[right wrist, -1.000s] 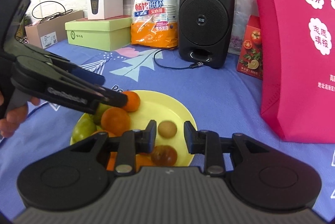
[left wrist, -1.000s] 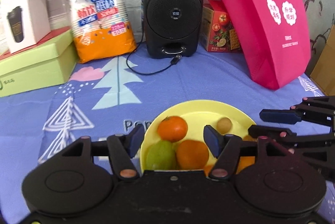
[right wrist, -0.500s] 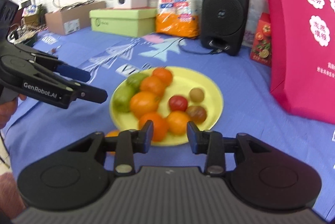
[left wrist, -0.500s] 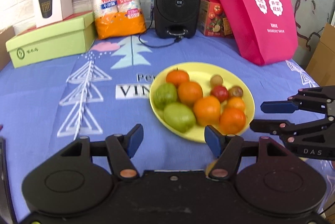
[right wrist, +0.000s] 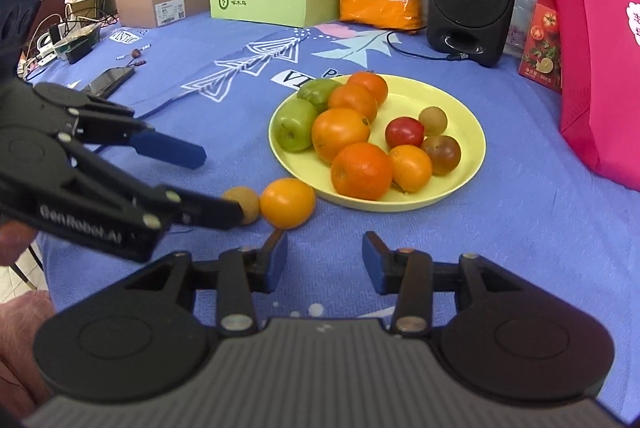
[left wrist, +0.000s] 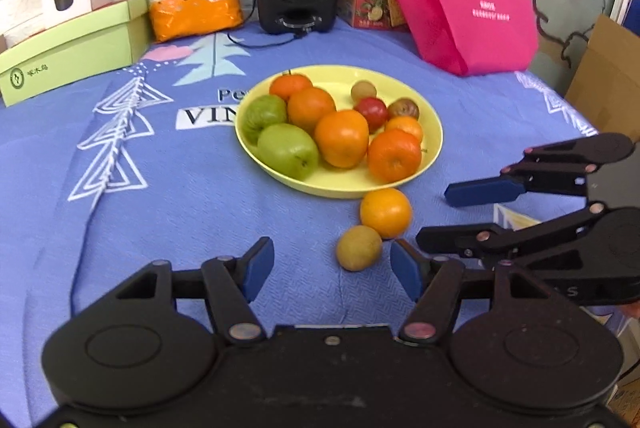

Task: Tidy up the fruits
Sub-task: 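Move both tools back toward the last two fruits, then grasp the small brown fruit with the left tool while the right tool grasps the orange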

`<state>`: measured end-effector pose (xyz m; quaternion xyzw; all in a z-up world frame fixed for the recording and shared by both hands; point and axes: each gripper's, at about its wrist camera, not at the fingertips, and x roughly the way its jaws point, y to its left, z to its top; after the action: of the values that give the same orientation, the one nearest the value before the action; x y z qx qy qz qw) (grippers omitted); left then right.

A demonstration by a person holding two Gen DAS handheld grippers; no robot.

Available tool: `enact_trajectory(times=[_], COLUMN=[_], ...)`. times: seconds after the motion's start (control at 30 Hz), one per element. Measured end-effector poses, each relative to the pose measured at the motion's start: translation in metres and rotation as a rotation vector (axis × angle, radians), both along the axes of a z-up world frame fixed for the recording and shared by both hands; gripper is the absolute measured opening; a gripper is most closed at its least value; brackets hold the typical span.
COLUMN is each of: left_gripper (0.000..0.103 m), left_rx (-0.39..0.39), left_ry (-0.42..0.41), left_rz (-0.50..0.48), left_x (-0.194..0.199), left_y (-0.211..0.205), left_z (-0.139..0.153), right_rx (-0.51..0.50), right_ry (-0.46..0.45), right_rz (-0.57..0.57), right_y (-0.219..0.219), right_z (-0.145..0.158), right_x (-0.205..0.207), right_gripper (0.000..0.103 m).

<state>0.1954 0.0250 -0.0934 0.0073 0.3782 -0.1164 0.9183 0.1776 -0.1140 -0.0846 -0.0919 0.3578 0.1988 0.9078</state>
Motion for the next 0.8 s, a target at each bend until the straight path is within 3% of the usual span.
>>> enact_trajectory(times=[0.27,0.33,0.47,0.53,0.8], left_gripper=[0.061,0.045,0.037,0.024,0.024], left_rx=[0.036,0.027,0.007,-0.023,-0.019], left_ry=[-0.011,-0.011,-0.013,-0.015,-0.009], left_rz=[0.000,-0.010,-0.031,-0.045,-0.018], left_x=[0.011,0.011,0.011,0.011,0.009], left_y=[-0.003,-0.002,0.004,0.007,0.022], left_z=[-0.009,-0.009,-0.007,-0.006,-0.005], right_rx=[-0.004,0.001,0.001,-0.002,0.004], right_ry=[0.007,0.008,0.008,0.007,0.000], right_rz=[-0.007,-0.004,0.010,0.016,0.013], right_y=[-0.002,-0.001,0.005,0.009,0.024], right_z=[-0.003,-0.003,-0.005,-0.005,-0.008], right_x=[0.003,0.004,0.005,0.006,0.009], right_gripper=[0.044,0.045,0.047,0.048,0.049])
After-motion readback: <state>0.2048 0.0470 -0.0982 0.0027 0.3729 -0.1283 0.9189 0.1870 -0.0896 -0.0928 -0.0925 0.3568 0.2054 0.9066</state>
